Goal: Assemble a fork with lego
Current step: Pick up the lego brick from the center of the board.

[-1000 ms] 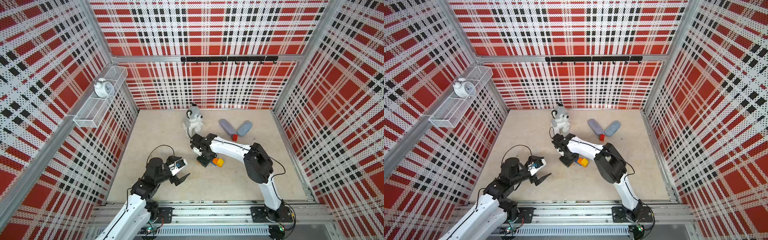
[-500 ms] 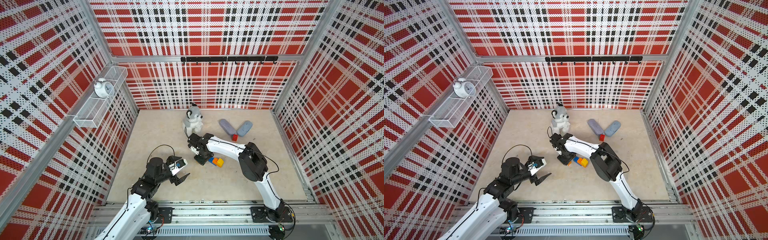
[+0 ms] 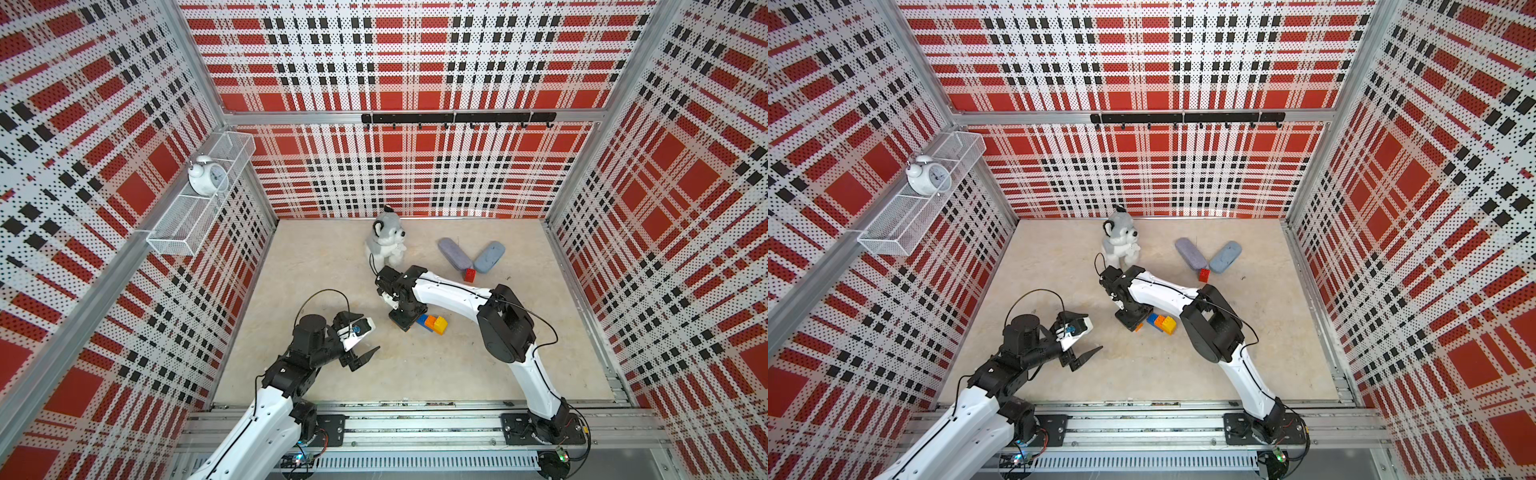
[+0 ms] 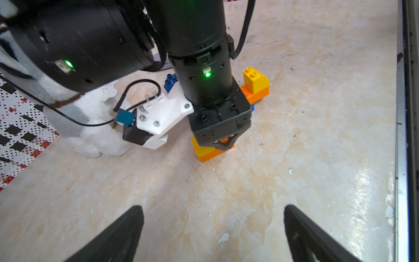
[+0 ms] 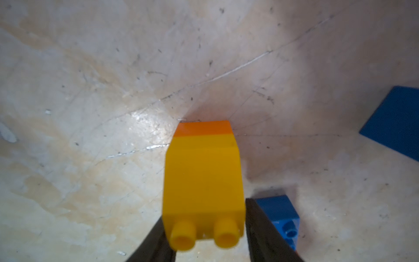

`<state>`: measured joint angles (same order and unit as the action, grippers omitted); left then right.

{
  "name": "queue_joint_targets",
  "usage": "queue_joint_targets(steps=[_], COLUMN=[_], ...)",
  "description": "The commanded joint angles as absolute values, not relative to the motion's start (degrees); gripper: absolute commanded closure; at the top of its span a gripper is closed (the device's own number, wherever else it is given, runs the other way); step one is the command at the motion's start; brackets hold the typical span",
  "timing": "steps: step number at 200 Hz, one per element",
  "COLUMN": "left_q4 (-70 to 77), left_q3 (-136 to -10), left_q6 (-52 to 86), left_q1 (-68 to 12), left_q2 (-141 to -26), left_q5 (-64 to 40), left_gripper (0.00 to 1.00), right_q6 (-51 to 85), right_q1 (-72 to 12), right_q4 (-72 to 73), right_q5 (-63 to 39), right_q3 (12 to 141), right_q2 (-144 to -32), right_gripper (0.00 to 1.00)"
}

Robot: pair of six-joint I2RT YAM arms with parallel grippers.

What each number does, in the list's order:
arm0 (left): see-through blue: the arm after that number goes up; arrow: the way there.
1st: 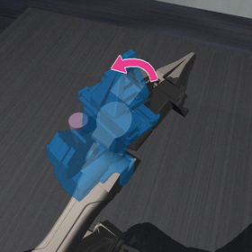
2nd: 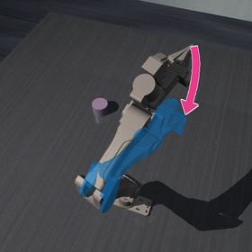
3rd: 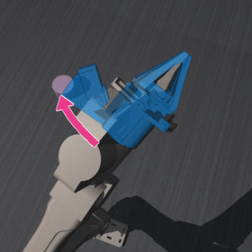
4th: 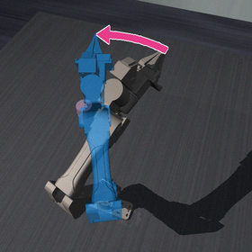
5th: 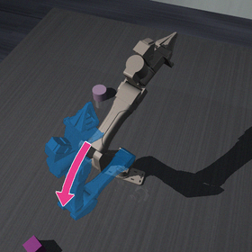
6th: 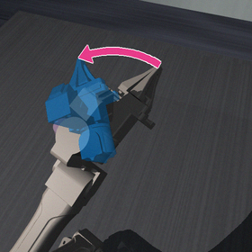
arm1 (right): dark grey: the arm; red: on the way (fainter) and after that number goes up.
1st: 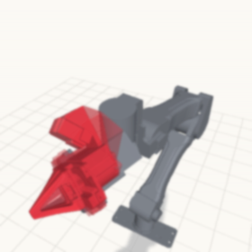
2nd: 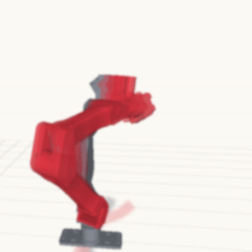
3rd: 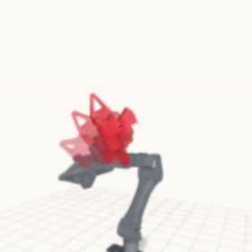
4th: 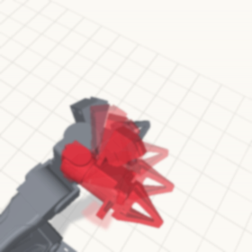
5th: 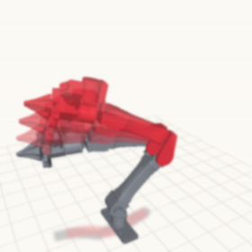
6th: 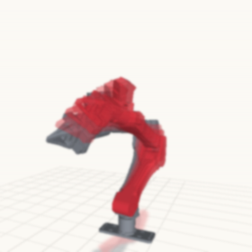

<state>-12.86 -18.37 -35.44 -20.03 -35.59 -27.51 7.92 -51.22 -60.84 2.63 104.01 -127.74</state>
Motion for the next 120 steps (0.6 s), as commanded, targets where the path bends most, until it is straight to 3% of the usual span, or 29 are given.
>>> queue_joint_targets(steps=[1, 30, 120], left_q4=[-11.4, -11.4, -11.4], left_q3=[-20.0, -19.9, -19.8], left_q6=[-35.9, -35.8, -35.7], left_q1=[-20.4, -20.4, -20.4], left_q2=[-35.5, -35.5, -35.8], left_q5=[-27.2, -27.1, -27.0], left_gripper=[0.02, 0.02, 0.02], right_q6=[9.1, 9.1, 9.2], right_q1=[-51.7, -51.8, -51.8], right_q4=[-60.0, -59.4, -57.2], right_q5=[2.3, 2.2, 1.8], right_q3=[103.5, 103.0, 101.4], right_q2=[-128.0, -127.8, -126.3], right_gripper=[0.54, 0.61, 0.61])
